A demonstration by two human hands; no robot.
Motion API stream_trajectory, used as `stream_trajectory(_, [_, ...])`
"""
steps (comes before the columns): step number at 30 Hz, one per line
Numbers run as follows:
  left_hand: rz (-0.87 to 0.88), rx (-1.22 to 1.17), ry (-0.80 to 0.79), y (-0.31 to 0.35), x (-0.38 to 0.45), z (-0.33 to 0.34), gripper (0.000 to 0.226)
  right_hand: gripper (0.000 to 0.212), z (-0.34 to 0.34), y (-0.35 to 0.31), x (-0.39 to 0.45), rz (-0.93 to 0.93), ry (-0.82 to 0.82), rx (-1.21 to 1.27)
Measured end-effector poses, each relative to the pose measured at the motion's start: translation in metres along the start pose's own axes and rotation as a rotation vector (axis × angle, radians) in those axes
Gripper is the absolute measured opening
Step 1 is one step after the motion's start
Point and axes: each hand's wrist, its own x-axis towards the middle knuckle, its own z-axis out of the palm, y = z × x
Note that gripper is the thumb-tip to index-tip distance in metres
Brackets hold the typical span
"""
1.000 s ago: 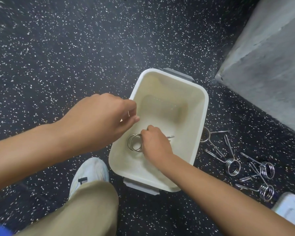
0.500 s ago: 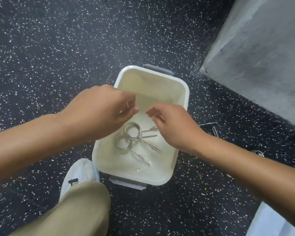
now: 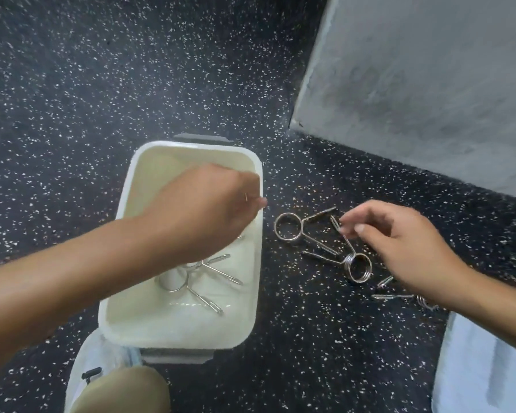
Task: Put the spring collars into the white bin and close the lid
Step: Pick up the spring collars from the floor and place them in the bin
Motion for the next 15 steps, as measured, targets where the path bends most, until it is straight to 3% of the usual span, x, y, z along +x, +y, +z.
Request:
stream_trajectory(8, [0.134,-0.012,-0.229,0.049,0.064,0.047,0.026,0.022,-0.022,0.103,0.006,0.234,0.098,0.058])
stream_trajectory(15, [0.023,0.381,-0.536,0.065,0.095,0.119,0.019,0.016,0.012,0.127,-0.008,0.104,-0.065,-0.239])
